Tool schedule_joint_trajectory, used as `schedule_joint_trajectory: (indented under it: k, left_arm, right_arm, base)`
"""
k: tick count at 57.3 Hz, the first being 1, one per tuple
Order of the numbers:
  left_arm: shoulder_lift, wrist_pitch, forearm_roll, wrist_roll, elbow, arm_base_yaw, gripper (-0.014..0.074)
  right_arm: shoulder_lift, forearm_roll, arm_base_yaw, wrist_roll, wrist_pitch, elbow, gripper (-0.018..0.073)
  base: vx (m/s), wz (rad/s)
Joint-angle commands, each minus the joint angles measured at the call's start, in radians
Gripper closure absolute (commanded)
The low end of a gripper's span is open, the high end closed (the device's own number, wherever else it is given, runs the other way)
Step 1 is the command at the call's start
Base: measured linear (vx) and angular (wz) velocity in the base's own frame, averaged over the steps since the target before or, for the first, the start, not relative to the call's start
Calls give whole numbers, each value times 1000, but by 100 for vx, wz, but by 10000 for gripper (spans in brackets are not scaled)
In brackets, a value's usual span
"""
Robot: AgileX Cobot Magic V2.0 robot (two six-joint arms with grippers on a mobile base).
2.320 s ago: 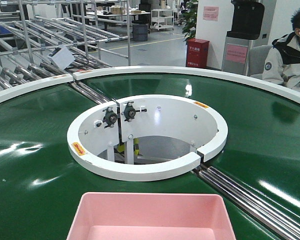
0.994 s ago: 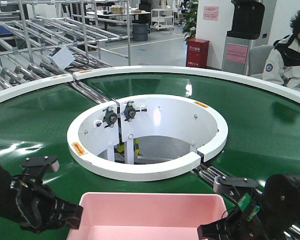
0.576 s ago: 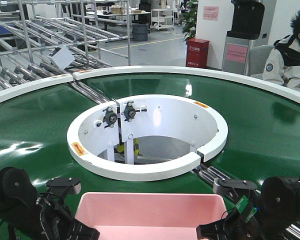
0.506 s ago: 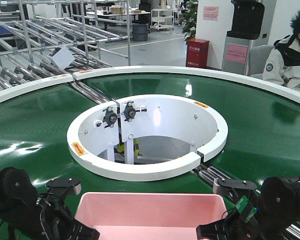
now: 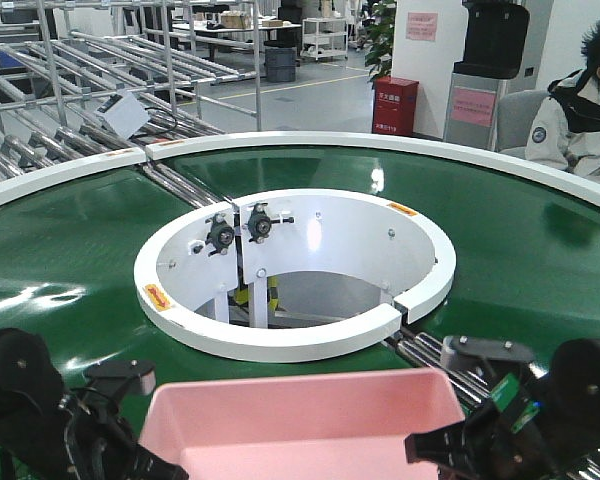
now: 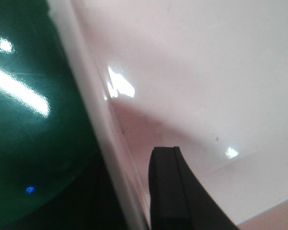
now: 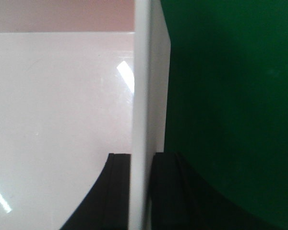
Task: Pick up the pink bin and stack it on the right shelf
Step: 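Close both grippers on the bin walls and lift the pink bin, then hold the pink bin with both grippers while the base drives to the table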
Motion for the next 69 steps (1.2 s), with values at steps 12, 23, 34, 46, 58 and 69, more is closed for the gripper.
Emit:
schedule_joint_trajectory:
  k: [12, 23, 34, 46, 58, 69]
  left_arm:
    - [-290, -64, -59, -63, -29, -8, 601]
    - [-412, -84, -56, -113, -37, -7, 601]
    - [-434, -16, -57, -139, -131, -7, 601]
    - [-434, -11, -59, -138, -130, -7, 598]
    - [-434, -9, -57, -135, -130, -7, 598]
    - [-434, -9, -57, -136, -130, -7, 598]
  right_arm:
    - [-215, 56, 0, 10, 47, -149, 569]
    - [-269, 48, 0, 10, 108, -207, 568]
    - [-315, 85, 0, 10, 128, -206, 568]
    - [-326, 70, 0, 9, 135, -206, 568]
    - [-326, 70, 0, 9, 133, -206, 568]
    - [-326, 70, 0, 9, 133, -206, 568]
  base:
    - [0, 0]
    - [0, 0]
    - [0, 0]
    - [0, 0]
    - [0, 0]
    - [0, 0]
